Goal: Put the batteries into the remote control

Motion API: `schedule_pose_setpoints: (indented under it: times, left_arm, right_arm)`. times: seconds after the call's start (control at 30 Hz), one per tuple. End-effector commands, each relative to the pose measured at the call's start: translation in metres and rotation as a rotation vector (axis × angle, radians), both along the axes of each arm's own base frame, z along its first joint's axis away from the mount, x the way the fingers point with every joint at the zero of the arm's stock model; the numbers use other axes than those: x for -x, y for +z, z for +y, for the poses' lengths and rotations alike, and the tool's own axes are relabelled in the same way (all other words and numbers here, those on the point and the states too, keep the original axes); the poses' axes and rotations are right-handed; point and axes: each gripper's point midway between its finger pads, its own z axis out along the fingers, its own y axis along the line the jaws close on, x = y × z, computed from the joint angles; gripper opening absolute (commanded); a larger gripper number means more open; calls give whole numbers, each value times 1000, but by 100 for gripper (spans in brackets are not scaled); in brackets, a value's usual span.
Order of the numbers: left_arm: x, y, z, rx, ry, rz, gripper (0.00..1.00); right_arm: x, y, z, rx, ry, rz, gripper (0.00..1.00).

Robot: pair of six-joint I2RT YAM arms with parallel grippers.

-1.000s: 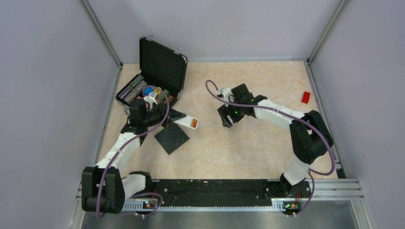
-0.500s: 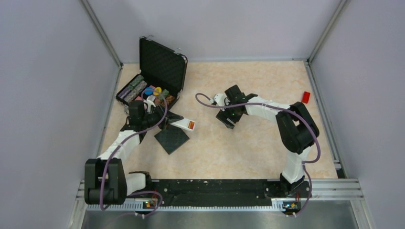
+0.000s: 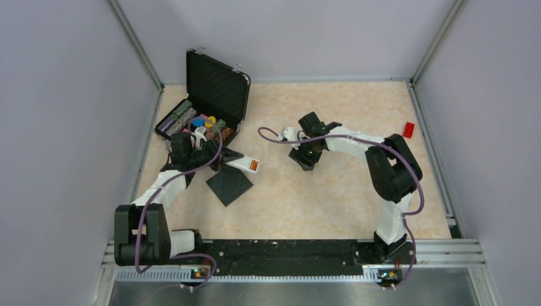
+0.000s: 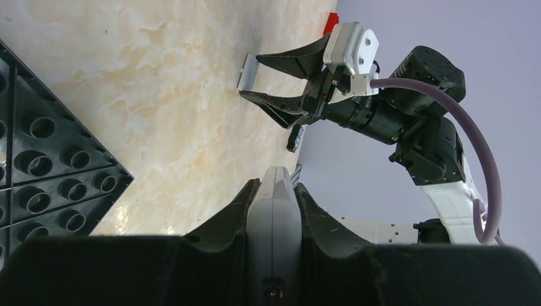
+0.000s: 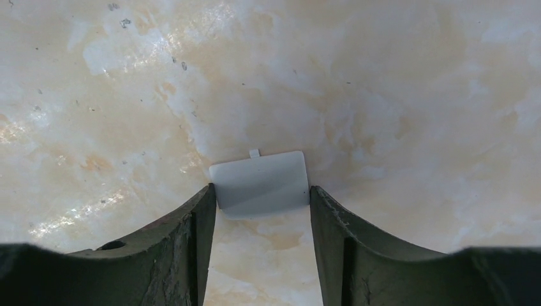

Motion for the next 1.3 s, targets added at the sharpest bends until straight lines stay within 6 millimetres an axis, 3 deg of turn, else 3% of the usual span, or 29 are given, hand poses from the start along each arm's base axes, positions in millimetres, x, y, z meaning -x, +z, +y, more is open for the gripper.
schedule_pose_setpoints:
  times: [0.0, 0.1, 0.3, 0.5, 0.6, 0.73, 0.9, 1.27]
  left_arm:
    - [-8, 20, -1, 9, -37, -91, 0]
    - [-8, 20, -1, 7, -41, -115, 0]
    - [-7, 20, -3, -33, -15, -248, 0]
    - [-1, 13, -18, -127, 26, -395, 0]
    - [3, 24, -36, -115, 25, -467, 0]
    - [4, 39, -59, -118, 21, -522, 0]
    - [5, 45, -76, -107, 3, -532, 0]
    - [23, 41, -97, -109, -68, -538, 0]
  right_arm:
    - [13, -4, 0, 6, 11, 70, 49]
    - [17, 4, 6, -36, -11, 83, 40]
    - [36, 47, 22, -207, -43, 76, 39]
    - [82, 99, 36, -398, -6, 28, 38]
    - [107, 119, 45, -456, 20, 10, 39]
    - [129, 131, 60, -457, 52, -50, 38]
    - [140, 141, 71, -478, 57, -115, 36]
    - [137, 145, 78, -472, 33, -179, 35]
